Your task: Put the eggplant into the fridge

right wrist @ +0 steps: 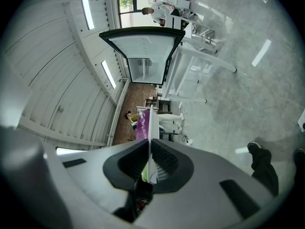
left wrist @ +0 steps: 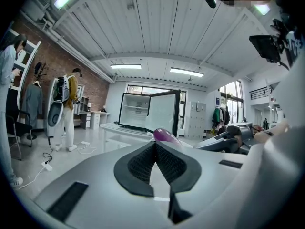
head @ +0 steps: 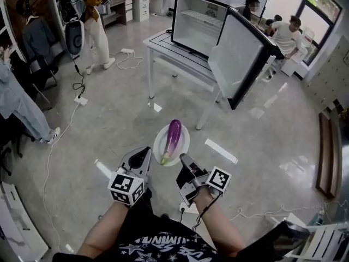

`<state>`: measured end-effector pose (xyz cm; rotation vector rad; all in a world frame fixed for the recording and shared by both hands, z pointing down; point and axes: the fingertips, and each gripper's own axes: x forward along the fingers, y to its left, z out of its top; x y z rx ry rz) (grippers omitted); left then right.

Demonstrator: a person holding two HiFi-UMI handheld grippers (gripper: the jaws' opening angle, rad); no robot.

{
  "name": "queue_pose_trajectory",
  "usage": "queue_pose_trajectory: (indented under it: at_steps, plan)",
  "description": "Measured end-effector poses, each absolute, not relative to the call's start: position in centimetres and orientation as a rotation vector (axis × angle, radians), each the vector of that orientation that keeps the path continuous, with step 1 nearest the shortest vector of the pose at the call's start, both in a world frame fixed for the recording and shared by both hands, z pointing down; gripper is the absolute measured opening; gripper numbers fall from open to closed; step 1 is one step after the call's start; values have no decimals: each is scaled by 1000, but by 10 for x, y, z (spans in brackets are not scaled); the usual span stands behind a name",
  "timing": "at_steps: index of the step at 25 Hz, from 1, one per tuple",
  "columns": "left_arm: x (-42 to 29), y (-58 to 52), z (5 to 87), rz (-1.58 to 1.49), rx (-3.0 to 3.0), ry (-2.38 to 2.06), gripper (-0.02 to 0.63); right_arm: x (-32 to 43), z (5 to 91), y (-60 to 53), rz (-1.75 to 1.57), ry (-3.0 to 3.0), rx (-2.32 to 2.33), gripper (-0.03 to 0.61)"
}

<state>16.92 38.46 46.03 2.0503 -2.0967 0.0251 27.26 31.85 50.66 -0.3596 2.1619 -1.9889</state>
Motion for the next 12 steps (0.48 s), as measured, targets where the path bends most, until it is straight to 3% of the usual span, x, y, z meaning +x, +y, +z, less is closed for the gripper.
queue_pose_trajectory:
  at_steps: [12]
  plan:
    - [57, 261, 460, 7, 2140, -2001, 8, 176, 498, 207, -1914, 2118, -455, 21]
